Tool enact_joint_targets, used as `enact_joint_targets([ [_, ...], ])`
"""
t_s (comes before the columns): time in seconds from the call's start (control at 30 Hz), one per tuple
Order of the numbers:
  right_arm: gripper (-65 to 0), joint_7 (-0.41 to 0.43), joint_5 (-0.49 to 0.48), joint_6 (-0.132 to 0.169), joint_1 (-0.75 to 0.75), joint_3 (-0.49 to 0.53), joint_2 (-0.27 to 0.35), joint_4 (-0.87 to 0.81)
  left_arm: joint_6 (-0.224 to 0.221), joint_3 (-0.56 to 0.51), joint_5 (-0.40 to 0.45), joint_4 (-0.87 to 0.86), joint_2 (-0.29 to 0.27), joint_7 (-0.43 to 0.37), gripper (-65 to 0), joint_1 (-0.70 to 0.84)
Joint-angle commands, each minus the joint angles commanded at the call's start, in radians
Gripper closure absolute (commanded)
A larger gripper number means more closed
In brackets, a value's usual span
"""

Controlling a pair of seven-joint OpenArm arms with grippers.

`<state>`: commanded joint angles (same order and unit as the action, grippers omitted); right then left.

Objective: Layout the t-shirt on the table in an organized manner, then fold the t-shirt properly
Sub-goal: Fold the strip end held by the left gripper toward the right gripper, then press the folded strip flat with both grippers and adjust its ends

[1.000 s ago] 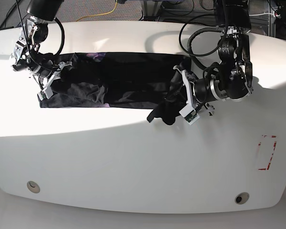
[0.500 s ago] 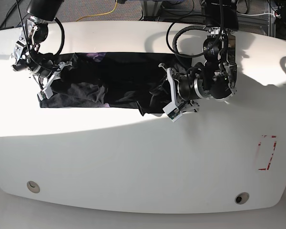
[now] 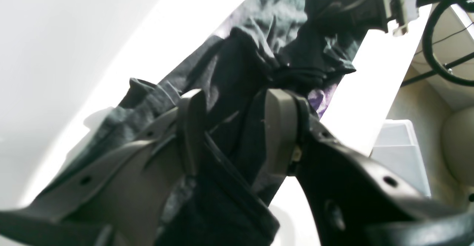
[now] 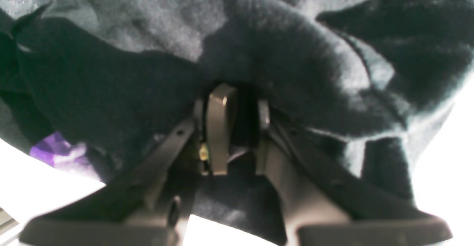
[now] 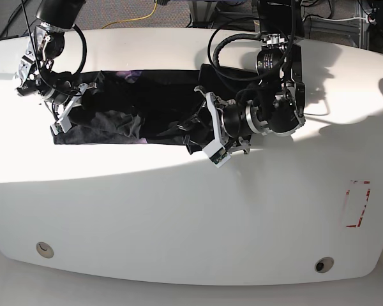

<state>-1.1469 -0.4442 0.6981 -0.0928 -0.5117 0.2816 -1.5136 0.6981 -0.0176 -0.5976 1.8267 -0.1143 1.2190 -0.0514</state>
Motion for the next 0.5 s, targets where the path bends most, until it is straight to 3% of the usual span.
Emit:
enact_joint_targets([
  [0.27, -10.3, 0.000, 0.000, 0.000, 0.000, 0.002, -0.020, -0.002, 0.000, 0.044, 0.049, 0.000, 0.144, -0.006, -24.7, 0.000],
  [0.5, -10.3, 0.000, 0.000, 0.000, 0.000, 0.002, -0.026, -0.002, 0.000, 0.058, 0.141, -0.003, 0.176, -0.008, -24.9, -0.002],
])
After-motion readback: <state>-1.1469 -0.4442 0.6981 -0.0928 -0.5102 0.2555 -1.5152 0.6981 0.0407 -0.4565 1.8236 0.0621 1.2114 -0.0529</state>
